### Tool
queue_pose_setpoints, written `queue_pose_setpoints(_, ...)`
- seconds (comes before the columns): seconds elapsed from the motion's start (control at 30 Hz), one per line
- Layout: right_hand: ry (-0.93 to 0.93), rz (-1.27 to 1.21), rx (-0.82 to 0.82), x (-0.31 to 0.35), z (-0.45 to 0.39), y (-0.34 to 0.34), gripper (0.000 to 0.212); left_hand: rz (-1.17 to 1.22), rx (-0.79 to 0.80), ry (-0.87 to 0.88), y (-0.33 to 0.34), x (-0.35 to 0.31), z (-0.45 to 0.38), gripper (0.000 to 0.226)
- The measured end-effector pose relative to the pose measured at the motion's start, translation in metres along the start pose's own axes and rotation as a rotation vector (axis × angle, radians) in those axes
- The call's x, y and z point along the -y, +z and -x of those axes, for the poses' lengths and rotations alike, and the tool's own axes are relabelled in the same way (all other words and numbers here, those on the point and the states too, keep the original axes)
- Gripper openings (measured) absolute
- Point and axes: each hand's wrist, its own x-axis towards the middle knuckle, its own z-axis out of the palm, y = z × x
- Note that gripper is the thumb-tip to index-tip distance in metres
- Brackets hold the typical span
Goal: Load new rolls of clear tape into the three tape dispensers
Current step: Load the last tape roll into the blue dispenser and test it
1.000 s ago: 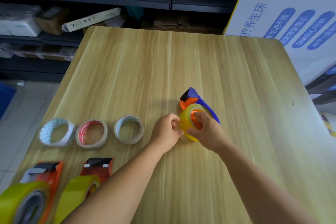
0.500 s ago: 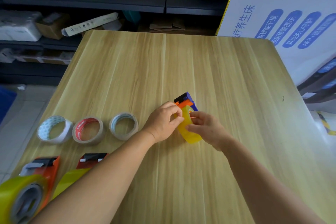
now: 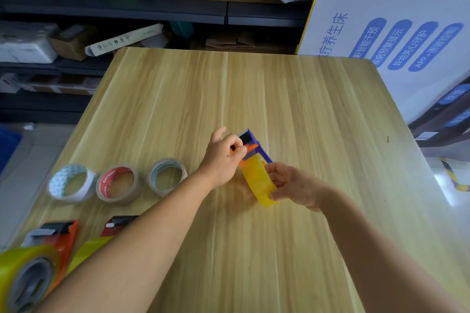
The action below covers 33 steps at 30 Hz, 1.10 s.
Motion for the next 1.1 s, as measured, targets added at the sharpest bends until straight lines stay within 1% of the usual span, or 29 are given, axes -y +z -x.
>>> queue_pose_setpoints(0.1, 0.003, 0.008, 0.038, 0.001, 0.002, -0.003, 0.062, 0.004, 0.063, 0.040, -0.003, -0.005, -0.005, 0.023)
queue_pose_setpoints(0.23, 0.037, 0.056, 0.066, 0.003, 0.002, -0.009, 0.061, -0.126, 0.066, 0.055, -0.001, -0.008, -0.009, 0.018)
queue_pose_setpoints(0.3, 0.056, 0.164, 0.016, 0.007, 0.000, -0.009, 0.054, -0.119, 0.009, 0.040, 0.000, -0.009, -0.012, 0.020)
queue_pose_setpoints(0.37, 0.085, 0.302, -0.075, 0.014, -0.003, -0.002, 0.046, -0.089, -0.058, 0.005, -0.001, -0.009, -0.014, 0.022)
queue_pose_setpoints(0.4, 0.105, 0.336, -0.121, 0.018, -0.004, 0.003, 0.047, -0.099, -0.082, -0.013, -0.002, -0.009, -0.015, 0.022)
queue_pose_setpoints(0.53, 0.140, 0.310, -0.323, 0.024, -0.011, 0.031, 0.068, -0.236, -0.081, -0.039, -0.003, -0.006, -0.010, 0.023)
queue_pose_setpoints(0.6, 0.120, 0.334, -0.351, 0.022, -0.013, 0.040, 0.070, -0.299, -0.074, -0.051, -0.003, -0.007, -0.006, 0.023)
queue_pose_setpoints(0.73, 0.125, 0.384, -0.347, 0.023, -0.013, 0.040, 0.064, -0.373, -0.082, -0.046, -0.005, -0.008, -0.002, 0.024)
queue_pose_setpoints(0.9, 0.045, 0.362, -0.346, 0.025, -0.011, 0.035, 0.063, -0.330, -0.163, 0.018, -0.009, -0.011, -0.004, 0.022)
queue_pose_setpoints(0.97, 0.032, 0.378, -0.338, 0.025, -0.009, 0.032, 0.063, -0.275, -0.159, 0.002, -0.011, -0.012, -0.006, 0.024)
queue_pose_setpoints(1.1, 0.021, 0.412, -0.317, 0.027, -0.008, 0.027, 0.070, -0.103, -0.113, -0.080, -0.017, -0.011, -0.010, 0.023)
